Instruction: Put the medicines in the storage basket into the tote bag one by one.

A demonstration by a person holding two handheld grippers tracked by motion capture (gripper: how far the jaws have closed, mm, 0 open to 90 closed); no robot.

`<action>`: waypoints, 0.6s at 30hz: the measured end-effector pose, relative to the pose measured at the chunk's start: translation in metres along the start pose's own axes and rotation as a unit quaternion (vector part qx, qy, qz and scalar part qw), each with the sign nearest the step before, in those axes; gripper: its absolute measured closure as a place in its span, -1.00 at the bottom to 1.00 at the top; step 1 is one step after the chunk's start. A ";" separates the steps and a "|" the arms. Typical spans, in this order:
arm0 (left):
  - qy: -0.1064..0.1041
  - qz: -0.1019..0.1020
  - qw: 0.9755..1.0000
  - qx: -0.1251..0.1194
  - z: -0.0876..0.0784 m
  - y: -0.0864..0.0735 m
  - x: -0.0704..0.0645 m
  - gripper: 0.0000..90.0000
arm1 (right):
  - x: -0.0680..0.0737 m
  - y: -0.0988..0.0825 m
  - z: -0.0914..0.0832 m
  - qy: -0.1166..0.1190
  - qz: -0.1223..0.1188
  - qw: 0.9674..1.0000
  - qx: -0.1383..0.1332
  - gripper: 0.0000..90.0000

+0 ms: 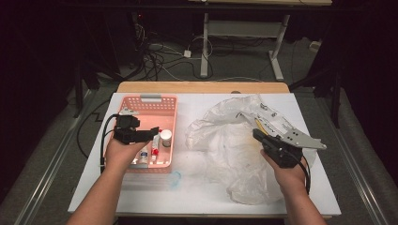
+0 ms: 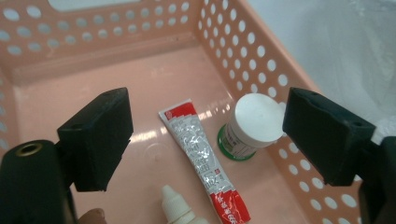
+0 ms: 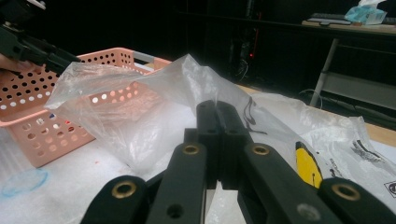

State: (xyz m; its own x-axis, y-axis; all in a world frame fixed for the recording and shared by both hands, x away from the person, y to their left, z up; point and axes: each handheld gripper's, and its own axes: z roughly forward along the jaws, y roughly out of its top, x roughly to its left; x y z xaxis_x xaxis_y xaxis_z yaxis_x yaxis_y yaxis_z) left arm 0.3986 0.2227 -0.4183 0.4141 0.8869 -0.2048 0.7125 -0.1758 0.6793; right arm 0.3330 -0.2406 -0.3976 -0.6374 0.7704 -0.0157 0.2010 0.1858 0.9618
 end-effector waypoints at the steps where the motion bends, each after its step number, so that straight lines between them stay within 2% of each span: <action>1: 0.000 0.000 1.000 0.000 0.000 0.000 0.000 -0.64 | 0.000 0.000 0.000 0.000 0.000 1.000 0.000 1.00; 4: -0.002 -0.007 1.000 0.023 0.005 0.002 0.002 -0.56 | -0.001 0.001 -0.001 -0.002 0.002 1.000 -0.001 1.00; 5: 0.002 -0.006 0.999 0.043 0.009 0.004 0.003 -0.53 | -0.002 0.001 -0.001 -0.002 0.003 1.000 -0.003 1.00; 6: 0.002 -0.006 0.999 0.043 0.009 0.004 0.003 -0.52 | -0.002 0.001 -0.001 -0.002 0.003 1.000 -0.003 1.00; 11: -0.001 -0.019 0.996 0.087 0.020 0.006 0.007 -0.41 | -0.002 0.003 -0.004 -0.004 0.002 1.000 -0.007 1.00; 13: -0.002 -0.025 0.994 0.103 0.023 0.007 0.008 -0.38 | -0.003 0.003 -0.004 -0.004 0.002 1.000 -0.009 1.00; 18: -0.003 -0.030 0.988 0.150 0.034 0.009 0.009 -0.25 | -0.002 0.004 -0.005 -0.003 0.002 1.000 -0.010 1.00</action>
State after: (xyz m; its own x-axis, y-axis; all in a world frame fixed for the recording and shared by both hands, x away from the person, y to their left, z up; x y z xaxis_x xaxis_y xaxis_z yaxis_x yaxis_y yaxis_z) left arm 0.4275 0.2150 -0.4379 0.3685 0.8973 -0.2430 0.8714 -0.2423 0.4266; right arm 0.3315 -0.2448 -0.3925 -0.6320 0.7748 -0.0142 0.1884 0.1714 0.9670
